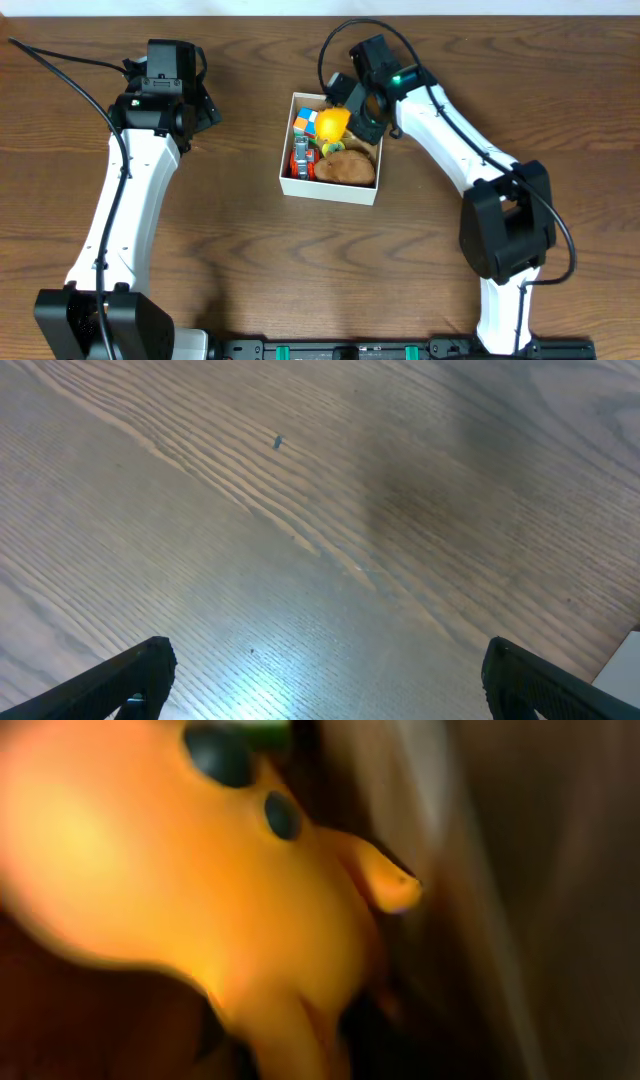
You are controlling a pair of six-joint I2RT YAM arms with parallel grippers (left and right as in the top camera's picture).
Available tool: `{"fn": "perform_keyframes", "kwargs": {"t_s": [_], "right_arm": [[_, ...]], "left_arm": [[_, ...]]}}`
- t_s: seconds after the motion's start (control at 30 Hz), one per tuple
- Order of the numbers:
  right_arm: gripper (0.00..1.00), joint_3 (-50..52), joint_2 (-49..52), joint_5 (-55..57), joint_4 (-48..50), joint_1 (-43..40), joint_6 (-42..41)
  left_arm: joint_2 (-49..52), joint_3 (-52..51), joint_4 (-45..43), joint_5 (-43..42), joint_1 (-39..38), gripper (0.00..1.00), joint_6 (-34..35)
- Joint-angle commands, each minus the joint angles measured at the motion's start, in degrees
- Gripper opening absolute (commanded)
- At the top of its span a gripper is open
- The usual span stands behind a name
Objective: Pack container
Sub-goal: 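Lower the dinosaur into the box and open the right gripper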
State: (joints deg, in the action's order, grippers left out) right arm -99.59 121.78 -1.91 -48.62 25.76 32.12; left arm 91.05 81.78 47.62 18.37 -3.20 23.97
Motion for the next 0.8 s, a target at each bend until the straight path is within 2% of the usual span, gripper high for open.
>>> {"fn": "perform_keyframes", "kwargs": {"t_s": [0.0,0.3,0.5,0.7,0.77], "right_arm": [[0.34,0.48,0.92,0.2,0.07,0.5,0.35],[0.45,-1.4,0.13,0.22,-0.63,1.14,0.33],[0.64,-2.54,-2.95,0.22,-0.39,2.03,0.33],[0.68,-2.8,-7.34,0.22,-0.42,2.01,-0.35],[0.72,-2.8,-9.03,0.52,-0.46,1.95,-0.37]], "left_arm": [[-0.9,0.96,0.13,0.48,0.02,0.98,-0.28],[-0.9,0.96,0.13,0.48,0.02,0.98,-0.28],[-0.9,0.96,0.13,0.48,0.02,0.98,-0.28],[-0.9,0.96,0.13,0.48,0.02,0.98,-0.28],[-0.9,0.96,0.13,0.48,0.02,0.98,-0.28]]}}
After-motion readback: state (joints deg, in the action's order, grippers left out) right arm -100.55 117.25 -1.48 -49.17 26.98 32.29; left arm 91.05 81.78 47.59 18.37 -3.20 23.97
